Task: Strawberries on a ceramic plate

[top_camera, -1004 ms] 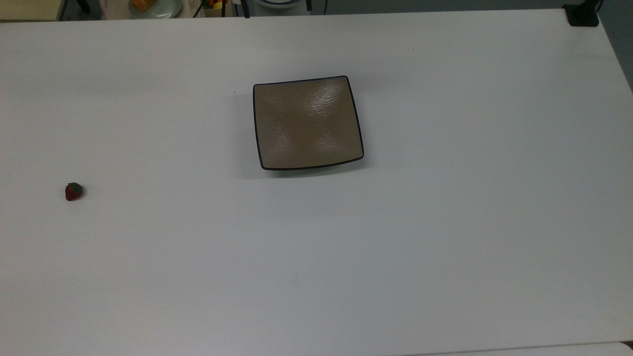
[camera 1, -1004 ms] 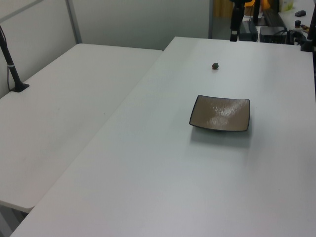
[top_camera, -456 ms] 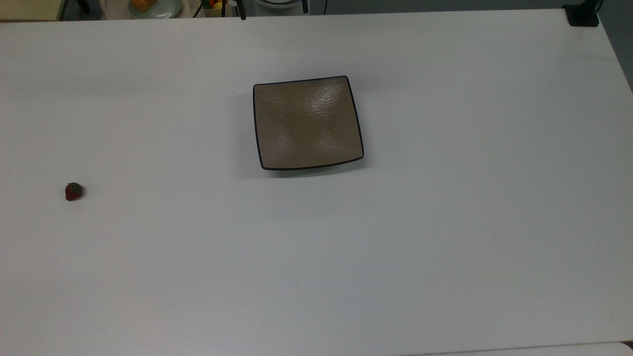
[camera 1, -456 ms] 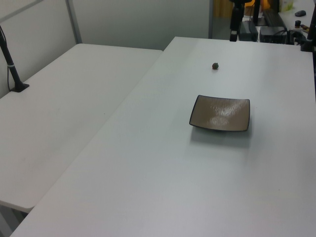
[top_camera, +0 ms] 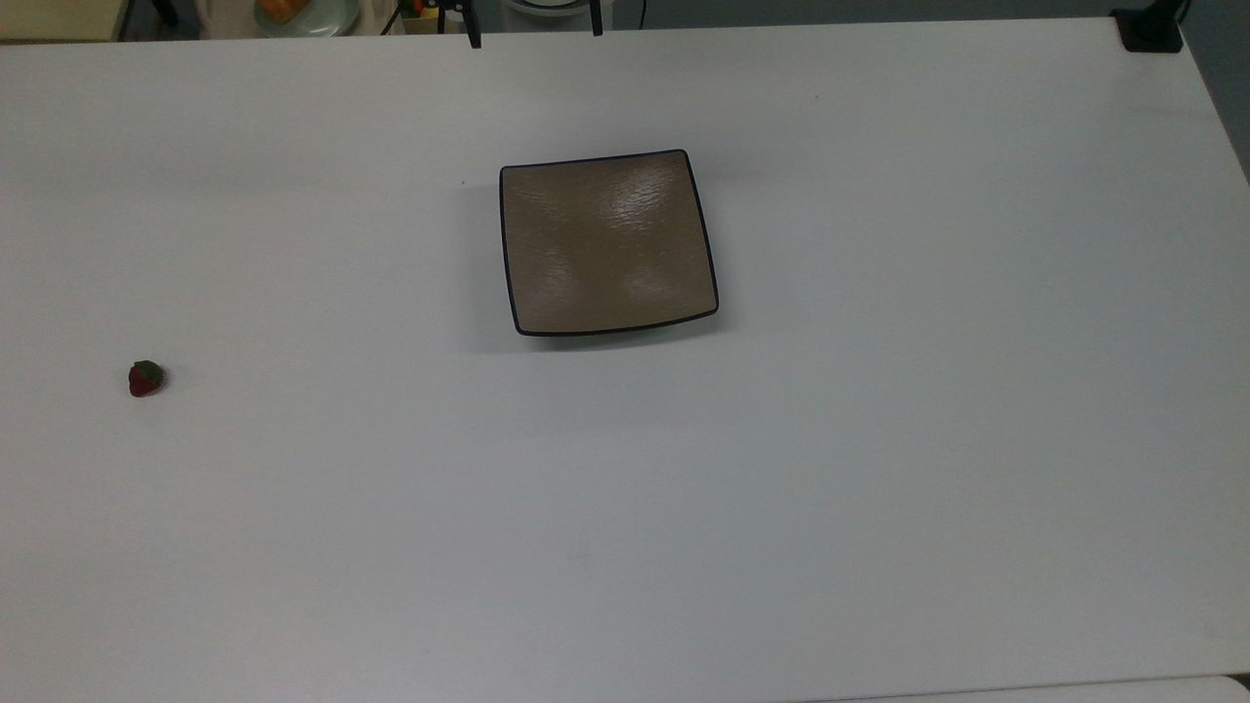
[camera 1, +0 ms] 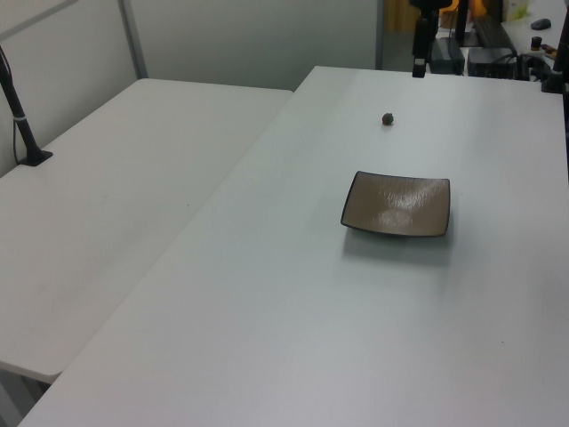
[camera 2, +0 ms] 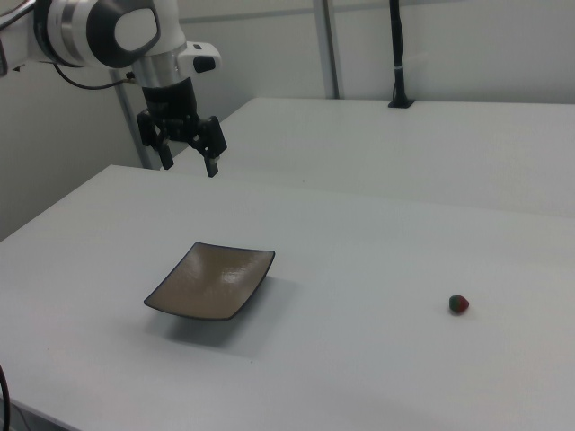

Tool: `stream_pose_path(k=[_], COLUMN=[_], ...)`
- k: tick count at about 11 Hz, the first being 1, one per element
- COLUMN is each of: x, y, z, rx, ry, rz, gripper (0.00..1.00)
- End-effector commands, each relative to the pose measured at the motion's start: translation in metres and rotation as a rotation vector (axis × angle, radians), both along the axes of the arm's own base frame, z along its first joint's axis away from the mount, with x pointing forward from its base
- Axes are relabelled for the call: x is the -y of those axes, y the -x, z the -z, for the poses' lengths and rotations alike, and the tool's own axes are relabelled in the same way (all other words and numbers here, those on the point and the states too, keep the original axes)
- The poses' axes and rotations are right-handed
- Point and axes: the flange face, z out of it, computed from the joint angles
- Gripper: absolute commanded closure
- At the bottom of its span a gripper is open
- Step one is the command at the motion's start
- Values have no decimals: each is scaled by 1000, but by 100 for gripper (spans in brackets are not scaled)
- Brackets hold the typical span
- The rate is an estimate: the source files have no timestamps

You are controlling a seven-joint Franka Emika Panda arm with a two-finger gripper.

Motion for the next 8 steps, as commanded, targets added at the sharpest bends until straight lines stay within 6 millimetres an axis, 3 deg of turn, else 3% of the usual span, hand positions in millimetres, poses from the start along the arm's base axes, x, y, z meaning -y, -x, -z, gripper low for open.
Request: stream_pose_path(k=[1, 5, 6, 8], x=[0, 6, 15, 53], y=[-2, -19, -22, -32], z=[4, 29, 34, 30], rx=[2, -27, -34, -16], ry=[-4, 2, 1, -6], rz=[-6, 9, 26, 94], gripper=[0, 0, 0, 0])
